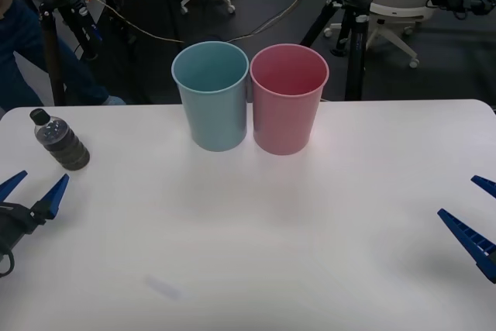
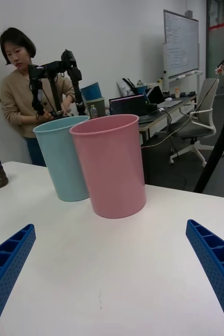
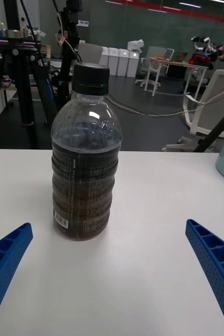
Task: Grasp the object on the table and drop it into the matching bin: aluminum can to the light blue bin, PET bottle to the pink bin.
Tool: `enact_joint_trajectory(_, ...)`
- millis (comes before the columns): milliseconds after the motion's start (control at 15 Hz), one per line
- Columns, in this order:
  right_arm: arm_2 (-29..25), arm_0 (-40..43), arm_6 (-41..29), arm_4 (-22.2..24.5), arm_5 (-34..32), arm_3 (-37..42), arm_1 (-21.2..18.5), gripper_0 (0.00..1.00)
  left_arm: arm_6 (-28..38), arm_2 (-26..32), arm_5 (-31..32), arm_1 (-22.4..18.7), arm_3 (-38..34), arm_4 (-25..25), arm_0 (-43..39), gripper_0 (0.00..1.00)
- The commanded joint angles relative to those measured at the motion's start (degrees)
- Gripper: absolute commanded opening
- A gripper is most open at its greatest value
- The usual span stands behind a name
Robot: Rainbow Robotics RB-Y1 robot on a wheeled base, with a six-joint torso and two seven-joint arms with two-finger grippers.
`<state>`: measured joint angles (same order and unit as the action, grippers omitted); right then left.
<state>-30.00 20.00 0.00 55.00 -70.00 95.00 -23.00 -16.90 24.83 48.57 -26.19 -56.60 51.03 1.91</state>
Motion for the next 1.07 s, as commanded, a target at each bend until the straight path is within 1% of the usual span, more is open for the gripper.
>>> enact_joint_trajectory(67, 0.0, 0.0, 0.0, 0.0, 0.0, 0.0, 0.0, 1.0, -0.1, -0.4, -0.1, -0.2, 2.7, 0.1, 2.9, 1.0)
enact_joint_trajectory(133, 0.0, 0.0, 0.0, 0.0, 0.0, 0.0, 0.0, 1.0, 0.1, -0.4, -0.2, -0.3, 3.1, 0.1, 3.7, 1.0)
enact_joint_trajectory(467, 0.0, 0.0, 0.0, 0.0, 0.0, 0.0, 0.0, 1.0, 0.7, -1.3, -5.4, -0.8, 3.2, 0.2, 5.8, 1.0)
enact_joint_trajectory(1067, 0.0, 0.0, 0.0, 0.0, 0.0, 0.0, 0.0, 1.0, 2.5, -5.2, -12.0, -0.9, 3.2, 0.1, 8.5, 1.0)
